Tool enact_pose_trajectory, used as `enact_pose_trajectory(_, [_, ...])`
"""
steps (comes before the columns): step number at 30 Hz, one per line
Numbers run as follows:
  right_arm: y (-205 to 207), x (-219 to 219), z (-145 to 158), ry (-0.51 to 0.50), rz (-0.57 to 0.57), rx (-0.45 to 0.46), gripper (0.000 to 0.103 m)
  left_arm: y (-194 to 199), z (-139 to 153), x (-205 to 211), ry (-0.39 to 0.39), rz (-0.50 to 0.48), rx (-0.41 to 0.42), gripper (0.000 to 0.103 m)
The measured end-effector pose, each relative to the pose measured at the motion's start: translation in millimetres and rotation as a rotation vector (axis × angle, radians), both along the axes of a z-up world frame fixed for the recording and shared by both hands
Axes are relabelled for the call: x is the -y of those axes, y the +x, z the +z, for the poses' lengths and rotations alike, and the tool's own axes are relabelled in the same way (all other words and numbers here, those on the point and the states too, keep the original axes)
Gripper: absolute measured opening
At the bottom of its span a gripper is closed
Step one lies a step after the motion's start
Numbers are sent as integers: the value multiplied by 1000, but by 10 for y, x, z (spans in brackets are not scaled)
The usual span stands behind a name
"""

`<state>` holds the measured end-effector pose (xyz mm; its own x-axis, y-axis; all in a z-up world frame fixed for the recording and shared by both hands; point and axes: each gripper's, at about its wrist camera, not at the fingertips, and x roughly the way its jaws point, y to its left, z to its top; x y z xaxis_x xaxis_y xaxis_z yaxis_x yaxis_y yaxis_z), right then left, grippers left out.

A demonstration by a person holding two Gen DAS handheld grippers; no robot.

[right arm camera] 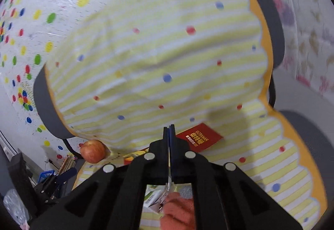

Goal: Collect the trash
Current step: 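Return to the chair and grasp the red Ultraman box with the right tool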

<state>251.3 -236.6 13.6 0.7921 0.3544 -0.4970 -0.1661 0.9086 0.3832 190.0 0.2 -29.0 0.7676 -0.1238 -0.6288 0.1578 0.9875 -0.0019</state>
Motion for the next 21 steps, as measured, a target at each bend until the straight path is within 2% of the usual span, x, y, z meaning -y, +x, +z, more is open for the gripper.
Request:
enact_pose_trajectory(1, [2,-9,-2,14,30,-37,2,-23,24,12,7,3,3,74])
enact_pose_trajectory(2, [5,-11,-32,23,44,-63,8,-30,37,30,12,5,3,74])
enact_pose_trajectory(3, [28,-29,-100,19,55,-101,20,-35,51,43,16,6,4,74])
enact_pose_trajectory(4, [42,-17,-156,6,54,-121,58,-38,63,53,17,6,8,74])
enact_pose_trajectory(5, [73,-56,-216,-7,48,-136,73,-37,75,69,19,6,11,74])
enact_pose_trajectory(9, [246,-45,-601,51,44,-267,72,-2,55,96,24,3,7,74])
enact_pose_trajectory(10, [344,-54,-698,77,39,-301,67,33,44,105,28,2,2,74])
enact_pose_trajectory(11, [344,-54,-698,77,39,-301,60,58,40,111,29,1,1,74])
enact_pose_trajectory(12, [399,-70,-747,87,35,-318,58,99,38,117,33,-1,0,74])
enact_pose_trajectory(21, [843,-192,-1088,198,4,-425,58,370,-24,111,33,-12,-7,74])
